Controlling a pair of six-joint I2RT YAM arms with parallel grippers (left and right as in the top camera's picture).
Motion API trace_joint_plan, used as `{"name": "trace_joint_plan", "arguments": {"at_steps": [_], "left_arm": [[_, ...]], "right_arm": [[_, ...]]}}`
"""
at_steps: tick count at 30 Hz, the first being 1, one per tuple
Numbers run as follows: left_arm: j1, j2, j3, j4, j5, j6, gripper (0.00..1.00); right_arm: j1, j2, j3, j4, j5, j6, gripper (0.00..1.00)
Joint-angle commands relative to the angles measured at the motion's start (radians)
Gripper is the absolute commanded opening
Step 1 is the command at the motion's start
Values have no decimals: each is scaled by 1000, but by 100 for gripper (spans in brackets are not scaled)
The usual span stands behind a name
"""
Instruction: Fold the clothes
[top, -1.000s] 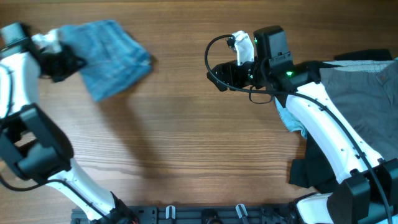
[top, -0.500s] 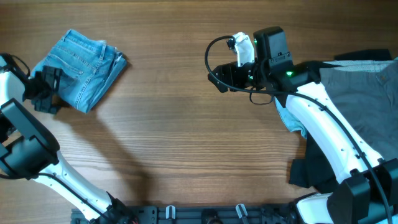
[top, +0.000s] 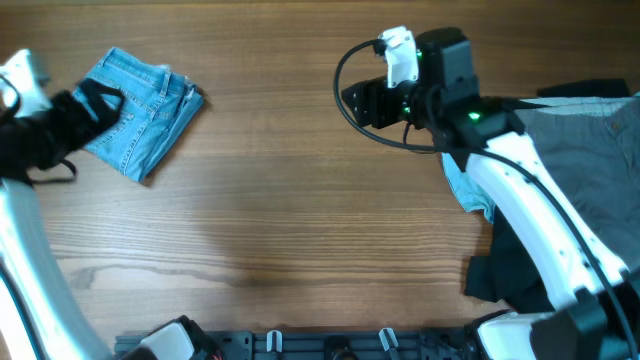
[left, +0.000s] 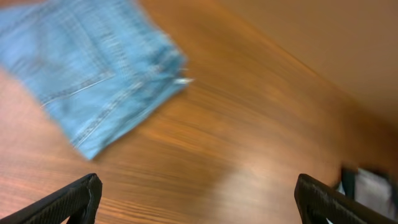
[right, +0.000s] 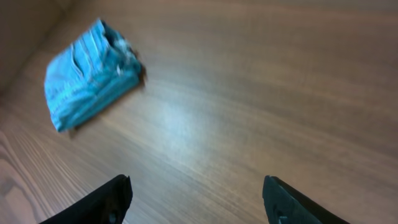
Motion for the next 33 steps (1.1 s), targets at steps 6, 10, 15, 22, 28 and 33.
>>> {"name": "trace_joint_plan", "arguments": {"at_steps": [6, 10, 15, 22, 28, 33], "left_arm": [[-111, -504, 2, -40, -23, 161, 100], [-219, -633, 2, -89, 12, 269, 100], [-371, -646, 2, -178, -87, 288, 100], [-374, -646, 2, -258, -95, 288, 100], [-374, -646, 2, -258, -95, 288, 100], [-374, -646, 2, -258, -95, 288, 100]], "right_arm": [[-3, -454, 43, -145, 60, 161, 100], [-3, -664, 43, -248, 128, 164, 100], [-3, -853, 43, -410, 307, 161, 100], [-3, -897, 42, -505, 305, 166, 100], [-3, -897, 42, -512, 242, 165, 100], [-3, -897, 42, -604, 325, 112, 100]]}}
